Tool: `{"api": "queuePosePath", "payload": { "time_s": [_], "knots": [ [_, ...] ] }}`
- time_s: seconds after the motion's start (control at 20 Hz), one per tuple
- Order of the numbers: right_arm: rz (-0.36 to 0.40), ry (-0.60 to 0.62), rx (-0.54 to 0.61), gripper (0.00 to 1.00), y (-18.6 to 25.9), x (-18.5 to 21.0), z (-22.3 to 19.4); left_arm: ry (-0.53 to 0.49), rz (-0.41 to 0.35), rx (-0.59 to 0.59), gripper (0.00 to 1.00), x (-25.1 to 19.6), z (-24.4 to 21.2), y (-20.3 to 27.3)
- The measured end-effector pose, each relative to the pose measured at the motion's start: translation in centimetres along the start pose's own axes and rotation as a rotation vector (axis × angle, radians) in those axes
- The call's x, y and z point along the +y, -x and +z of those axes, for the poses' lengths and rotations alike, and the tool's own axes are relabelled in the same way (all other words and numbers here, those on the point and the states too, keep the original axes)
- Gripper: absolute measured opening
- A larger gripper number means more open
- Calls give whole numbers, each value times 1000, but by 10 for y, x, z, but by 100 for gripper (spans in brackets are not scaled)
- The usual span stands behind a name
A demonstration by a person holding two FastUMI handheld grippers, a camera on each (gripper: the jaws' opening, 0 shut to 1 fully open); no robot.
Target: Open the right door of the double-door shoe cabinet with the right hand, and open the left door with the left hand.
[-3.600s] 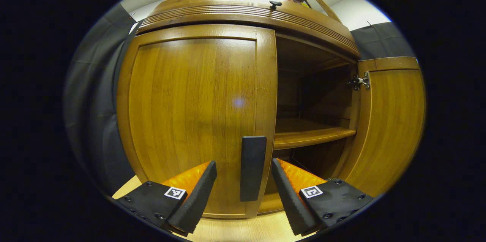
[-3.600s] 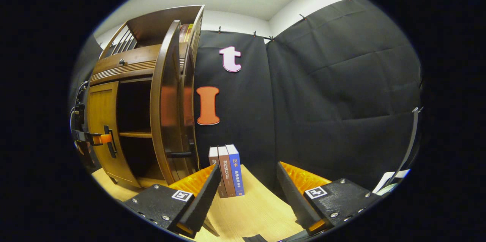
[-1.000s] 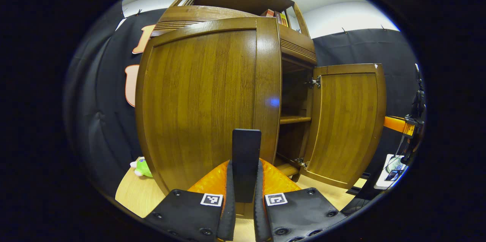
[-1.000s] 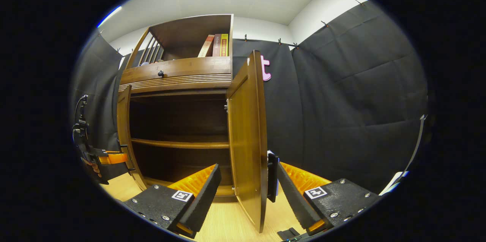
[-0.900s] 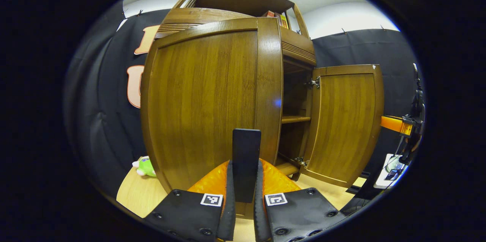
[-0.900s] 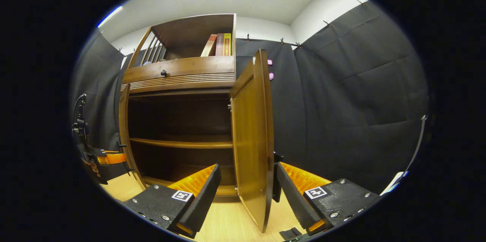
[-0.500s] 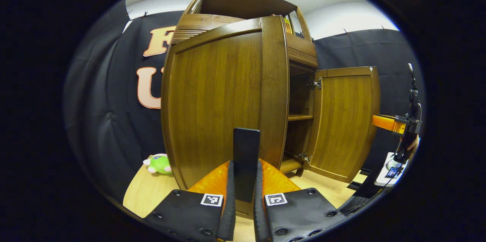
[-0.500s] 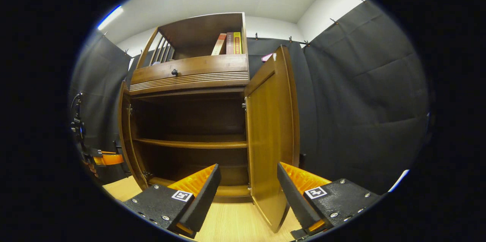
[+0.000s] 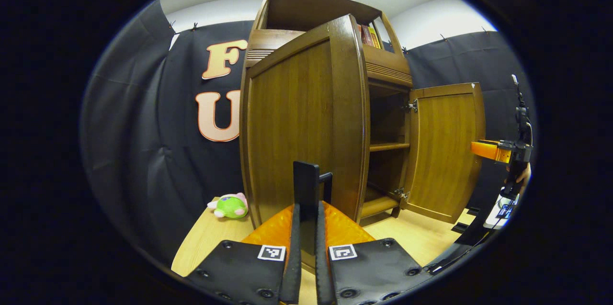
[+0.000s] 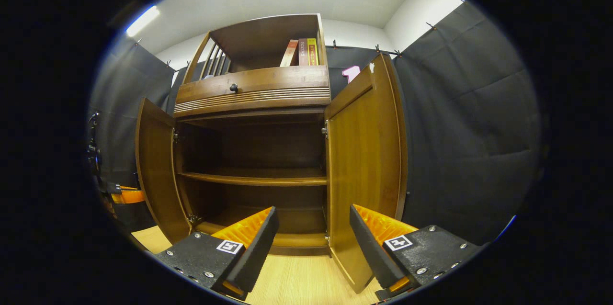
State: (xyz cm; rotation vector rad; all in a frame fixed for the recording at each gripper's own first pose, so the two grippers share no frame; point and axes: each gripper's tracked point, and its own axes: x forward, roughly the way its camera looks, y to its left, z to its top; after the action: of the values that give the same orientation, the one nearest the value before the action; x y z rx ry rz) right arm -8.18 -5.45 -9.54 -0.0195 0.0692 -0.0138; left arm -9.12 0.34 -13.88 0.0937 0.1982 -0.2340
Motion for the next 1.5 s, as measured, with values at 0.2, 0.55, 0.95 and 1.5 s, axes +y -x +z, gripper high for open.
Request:
{"api": "queuePosePath", "payload": {
  "time_s": [0.2, 0.55, 0.95, 1.5],
  "knots": [
    [24, -3, 13, 100, -5, 10, -6, 7, 21, -1, 14, 11, -3, 5],
    [44, -4, 24, 100, -13, 21, -10, 3, 54, -2, 14, 29, -5, 12],
    [59, 2, 32, 100, -21, 33, -14, -6, 82, -12, 13, 50, -6, 20],
    [65, -2, 50, 92, -29, 38, -23, -38, 145, -19, 13, 88, -6, 28]
  ]
}}
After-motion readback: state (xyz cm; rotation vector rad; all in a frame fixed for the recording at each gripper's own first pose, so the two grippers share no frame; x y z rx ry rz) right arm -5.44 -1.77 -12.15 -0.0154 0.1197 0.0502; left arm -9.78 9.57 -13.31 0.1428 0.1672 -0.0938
